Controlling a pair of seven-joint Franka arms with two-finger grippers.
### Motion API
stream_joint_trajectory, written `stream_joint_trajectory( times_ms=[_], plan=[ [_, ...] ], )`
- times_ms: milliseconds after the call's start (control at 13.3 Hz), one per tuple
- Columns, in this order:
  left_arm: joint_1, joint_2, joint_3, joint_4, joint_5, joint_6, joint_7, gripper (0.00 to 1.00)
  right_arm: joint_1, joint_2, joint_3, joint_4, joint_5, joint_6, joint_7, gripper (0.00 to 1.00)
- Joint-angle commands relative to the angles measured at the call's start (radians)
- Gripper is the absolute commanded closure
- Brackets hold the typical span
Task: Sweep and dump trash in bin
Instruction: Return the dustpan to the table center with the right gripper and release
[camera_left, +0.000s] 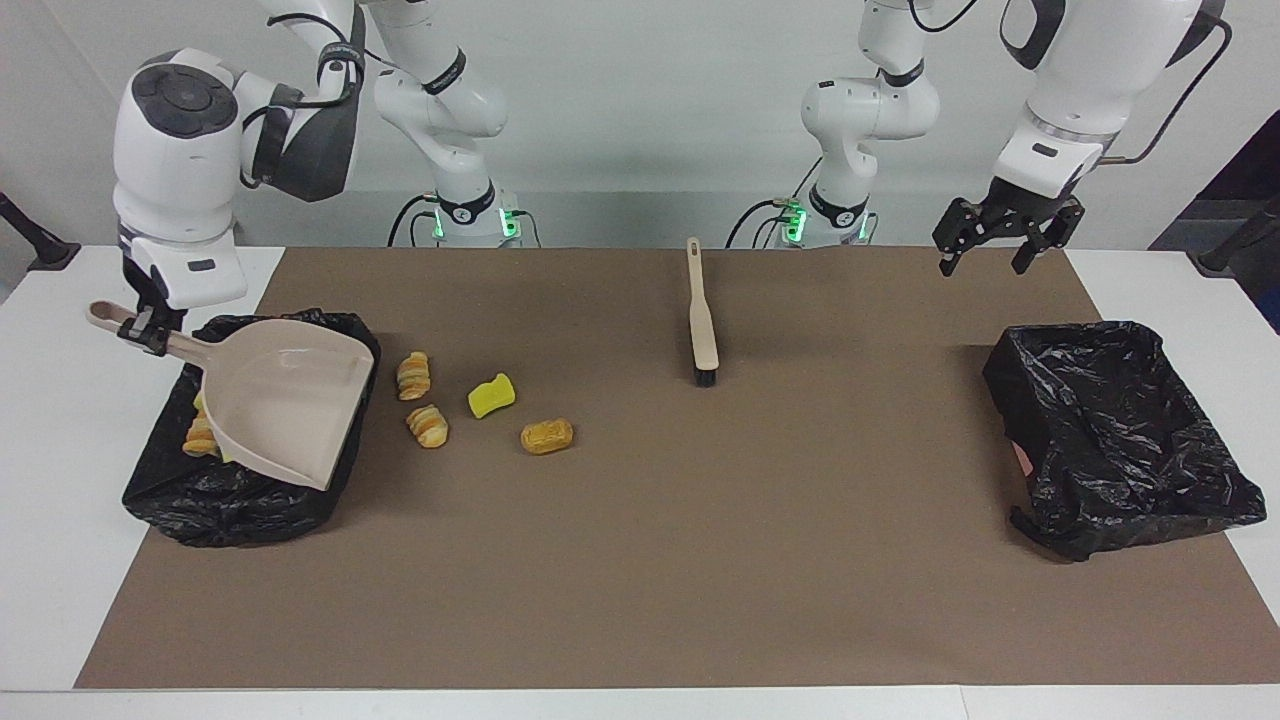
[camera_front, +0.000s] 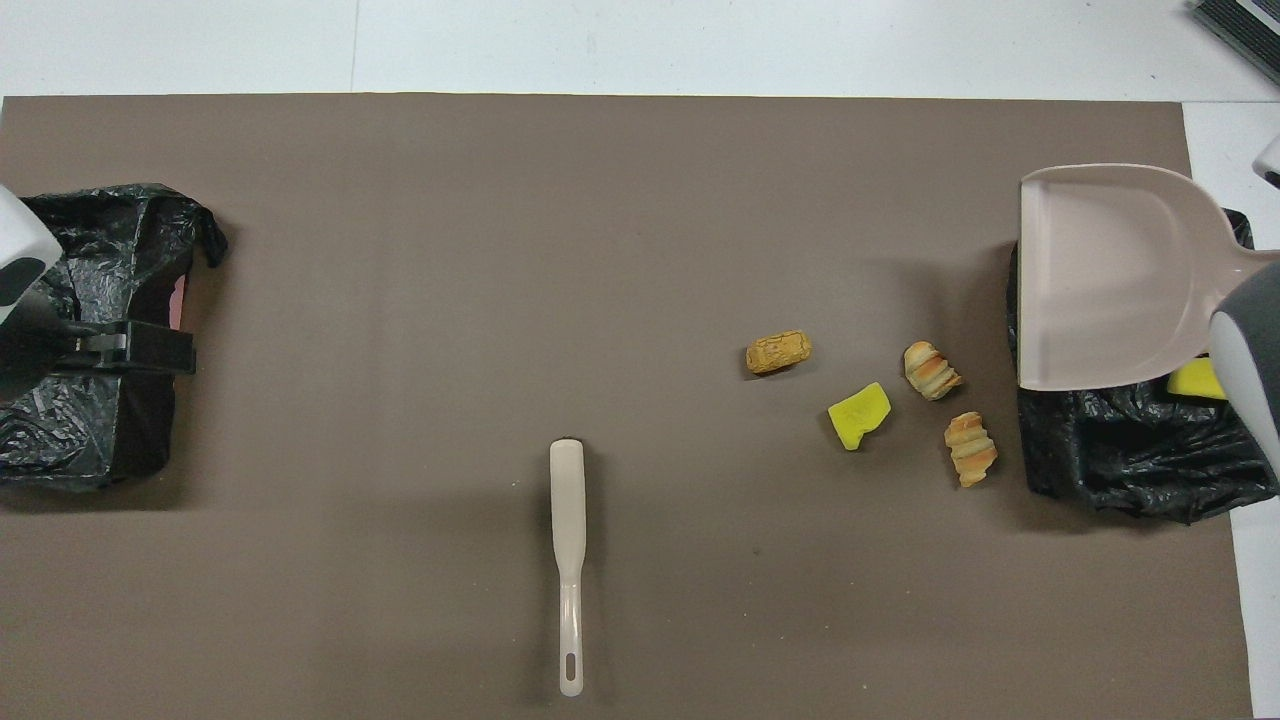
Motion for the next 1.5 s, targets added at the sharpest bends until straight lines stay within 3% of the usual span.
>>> stream_joint_trajectory(
  times_ms=[0,450,750,975,1425],
  plan=[
    [0.017,0.007,-0.01,0.011,-0.012,-0.02,0.013,0.0,-0.018,-0.011,0.007,-0.042,0.16,0.007,0.09,1.0],
    [0.006,-0.019,-0.01,0.019,-0.02,-0.051,0.016,0.0,0.044,-0.002,0.013,-0.118,0.314,-0.005,0.718,1.0],
    [0.017,-0.016,-0.011,0.029,-0.017,-0.058,0.005,0.0,0.191,0.022,0.013,-0.133,0.363,-0.019,1.164,1.0],
    [0.026,-0.011,-0.011,0.037,-0.011,-0.055,0.016,0.0,0.292,0.055,0.013,-0.119,0.479,-0.002,1.48,1.0],
    [0.017,-0.002,-0.011,0.069,-0.017,-0.065,0.012,0.0,0.556,0.252,0.013,0.025,0.561,0.084,1.971,1.0]
  ],
)
